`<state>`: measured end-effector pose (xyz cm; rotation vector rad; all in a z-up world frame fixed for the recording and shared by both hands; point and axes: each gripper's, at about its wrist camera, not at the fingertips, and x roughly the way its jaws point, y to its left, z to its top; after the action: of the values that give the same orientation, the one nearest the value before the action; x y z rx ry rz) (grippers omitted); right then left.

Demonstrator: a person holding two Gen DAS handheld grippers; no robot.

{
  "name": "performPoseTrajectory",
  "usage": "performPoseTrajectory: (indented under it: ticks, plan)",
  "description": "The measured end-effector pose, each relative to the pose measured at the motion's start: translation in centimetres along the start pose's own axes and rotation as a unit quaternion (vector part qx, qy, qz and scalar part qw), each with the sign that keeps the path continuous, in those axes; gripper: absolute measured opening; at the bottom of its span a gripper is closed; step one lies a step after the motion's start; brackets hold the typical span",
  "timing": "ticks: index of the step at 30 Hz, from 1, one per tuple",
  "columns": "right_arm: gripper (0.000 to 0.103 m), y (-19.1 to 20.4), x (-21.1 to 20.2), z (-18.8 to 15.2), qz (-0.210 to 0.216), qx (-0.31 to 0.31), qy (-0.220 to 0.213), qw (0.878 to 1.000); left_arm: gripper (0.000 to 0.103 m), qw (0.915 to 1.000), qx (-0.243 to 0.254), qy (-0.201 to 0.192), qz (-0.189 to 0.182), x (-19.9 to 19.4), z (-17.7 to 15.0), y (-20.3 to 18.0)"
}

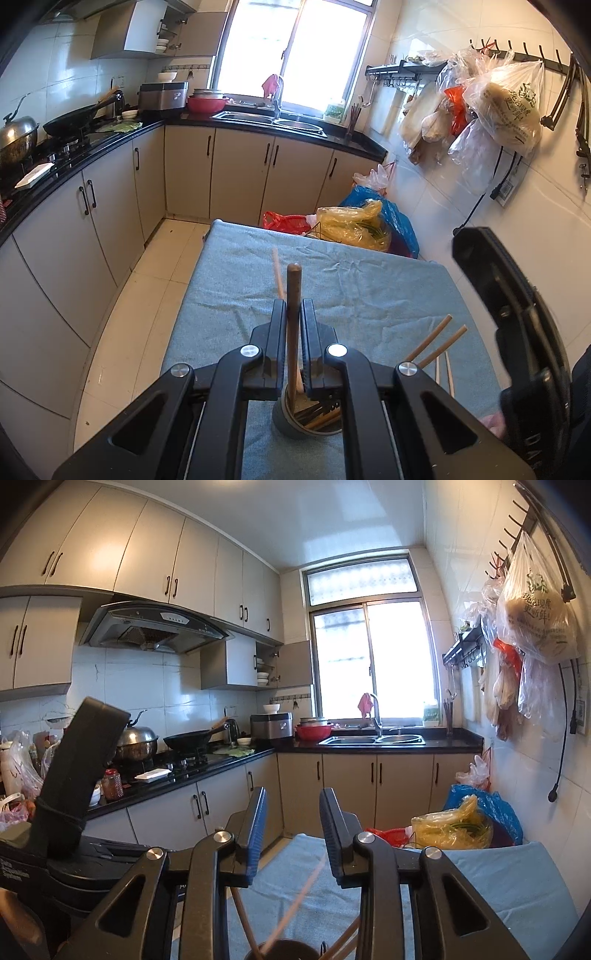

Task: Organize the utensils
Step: 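Open both tools to release the chopsticks into the black holder, then move the left tool to a chopstick on the cloth while the right tool moves to another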

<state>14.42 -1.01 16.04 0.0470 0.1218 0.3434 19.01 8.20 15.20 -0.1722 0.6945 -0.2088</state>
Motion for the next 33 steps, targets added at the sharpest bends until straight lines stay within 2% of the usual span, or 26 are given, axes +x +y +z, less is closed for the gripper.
performPoseTrajectory:
  ticks: [20, 24, 28, 33]
  plan:
    - [0.032, -5.3, -4.9, 1.1, 0.021, 0.105, 0.005, 0.994, 0.007, 0.9996, 0.005, 0.025, -0.007, 0.9, -0.6, -0.8]
    - [0.032, -6.4, -6.1, 0.9, 0.021, 0.114, 0.009, 0.993, 0.007, 0.9994, 0.018, 0.025, 0.016, 1.7, -1.1, -1.3]
    - [0.032, -7.4, -6.8, 0.7, 0.019, 0.117, 0.017, 0.993, 0.007, 0.9994, 0.007, 0.032, 0.005, 1.7, -1.4, -0.9]
    - [0.032, -10.0, -7.8, 0.3, 0.024, 0.155, 0.029, 0.987, 0.008, 0.9994, 0.003, 0.034, 0.002, 1.2, -1.4, -0.4]
